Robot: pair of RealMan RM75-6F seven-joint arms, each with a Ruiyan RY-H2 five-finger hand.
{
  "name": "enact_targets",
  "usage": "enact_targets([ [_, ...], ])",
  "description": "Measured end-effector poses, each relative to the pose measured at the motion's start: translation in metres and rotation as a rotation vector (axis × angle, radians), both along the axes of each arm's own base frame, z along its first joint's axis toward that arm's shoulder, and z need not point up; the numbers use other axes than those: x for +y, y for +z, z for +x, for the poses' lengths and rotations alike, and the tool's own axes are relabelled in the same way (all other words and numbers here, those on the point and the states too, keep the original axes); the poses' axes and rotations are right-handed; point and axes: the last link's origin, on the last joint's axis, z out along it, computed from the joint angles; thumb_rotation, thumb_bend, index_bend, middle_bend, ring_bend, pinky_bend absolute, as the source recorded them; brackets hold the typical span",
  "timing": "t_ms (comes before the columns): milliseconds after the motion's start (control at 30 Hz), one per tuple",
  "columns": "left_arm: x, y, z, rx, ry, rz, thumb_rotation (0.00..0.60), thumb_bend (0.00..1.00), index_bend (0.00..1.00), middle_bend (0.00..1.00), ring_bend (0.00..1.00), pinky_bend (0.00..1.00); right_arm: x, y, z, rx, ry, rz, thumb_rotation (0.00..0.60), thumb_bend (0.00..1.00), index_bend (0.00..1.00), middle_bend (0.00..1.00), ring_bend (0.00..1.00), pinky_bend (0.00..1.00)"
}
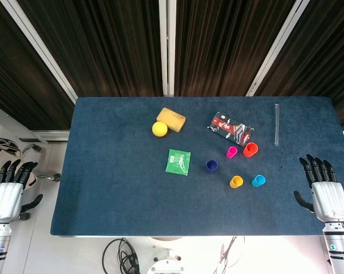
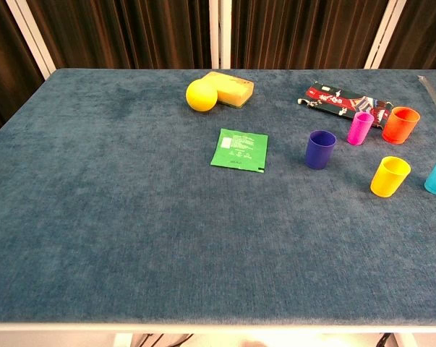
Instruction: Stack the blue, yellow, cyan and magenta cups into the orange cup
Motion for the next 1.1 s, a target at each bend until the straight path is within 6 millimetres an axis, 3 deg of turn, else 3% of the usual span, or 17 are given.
enact_targets([
  [400,-0.003,-0.002,0.001,-0.011,-0.004,-0.014,0.600,0.19,0.14,0.14,0.03,0.00,0.001,-0.002,-0.002,0.001,-0.017,0.017,0.600,0.18,0.00,0.00,0.00,0.00],
  [600,-0.001,-0.003,0.002,-0.010,-0.006,-0.032,0.600,0.19,0.14,0.14,0.03,0.00,-0.005,-0.003,0.009,0.003,-0.008,0.058,0.600,0.16,0.00,0.00,0.00,0.00],
  [900,-0.002,-0.004,0.005,-0.001,0.007,-0.042,0.600,0.19,0.14,0.14,0.03,0.00,-0.047,-0.013,0.053,0.082,0.096,0.135,0.600,0.16,0.00,0.00,0.00,0.00],
  [1100,-0.003,-0.004,0.004,0.002,0.018,-0.043,0.600,0.19,0.14,0.14,0.03,0.00,-0.087,-0.040,0.089,0.108,0.168,0.254,0.600,0.17,0.00,0.02,0.00,0.00],
])
